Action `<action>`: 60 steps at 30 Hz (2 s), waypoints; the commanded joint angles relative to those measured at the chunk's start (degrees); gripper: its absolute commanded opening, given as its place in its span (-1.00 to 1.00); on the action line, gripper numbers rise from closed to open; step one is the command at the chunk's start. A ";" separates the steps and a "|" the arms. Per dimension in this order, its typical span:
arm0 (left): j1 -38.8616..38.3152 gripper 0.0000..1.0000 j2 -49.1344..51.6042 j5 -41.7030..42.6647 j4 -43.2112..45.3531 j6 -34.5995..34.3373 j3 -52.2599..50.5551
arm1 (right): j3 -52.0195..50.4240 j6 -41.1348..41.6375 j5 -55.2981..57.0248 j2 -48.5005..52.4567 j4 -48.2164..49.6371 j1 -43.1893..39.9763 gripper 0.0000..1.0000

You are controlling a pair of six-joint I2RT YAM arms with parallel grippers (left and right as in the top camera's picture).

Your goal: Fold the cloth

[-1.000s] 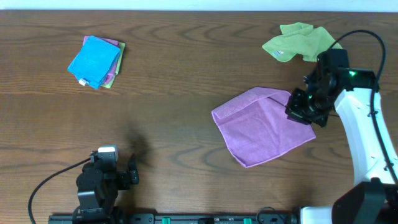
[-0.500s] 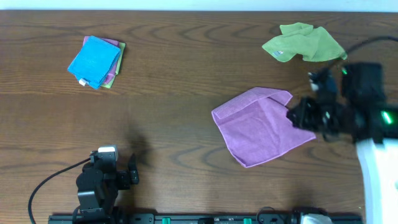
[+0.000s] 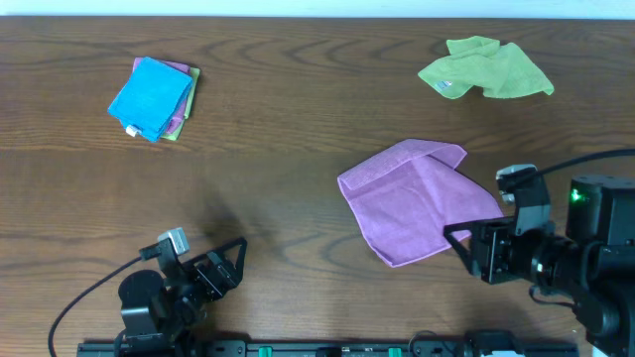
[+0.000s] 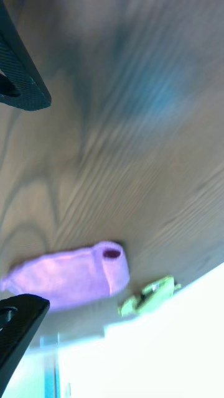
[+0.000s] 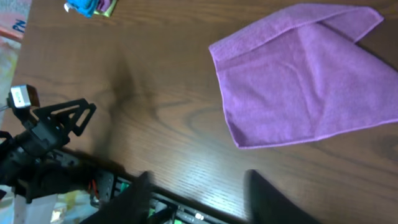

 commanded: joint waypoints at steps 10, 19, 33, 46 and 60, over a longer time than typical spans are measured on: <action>-0.31 0.92 -0.33 8.87 3.15 -18.10 -0.44 | 0.09 -2.14 -1.40 -0.02 -3.23 0.48 0.43; -7.69 0.93 15.21 5.03 23.04 -17.51 -0.44 | -0.26 -2.82 -1.38 1.05 0.39 0.48 0.27; -26.84 0.95 69.55 -7.43 27.43 3.02 28.00 | -0.24 -2.78 -0.68 2.64 2.47 0.48 -0.97; -36.68 0.99 92.87 -28.74 6.58 17.84 58.66 | -0.22 -2.10 2.27 0.37 7.65 -1.03 -0.97; -53.99 1.00 110.49 -59.78 -4.26 26.25 73.64 | -0.22 -0.85 2.27 -0.72 8.26 -1.25 -0.97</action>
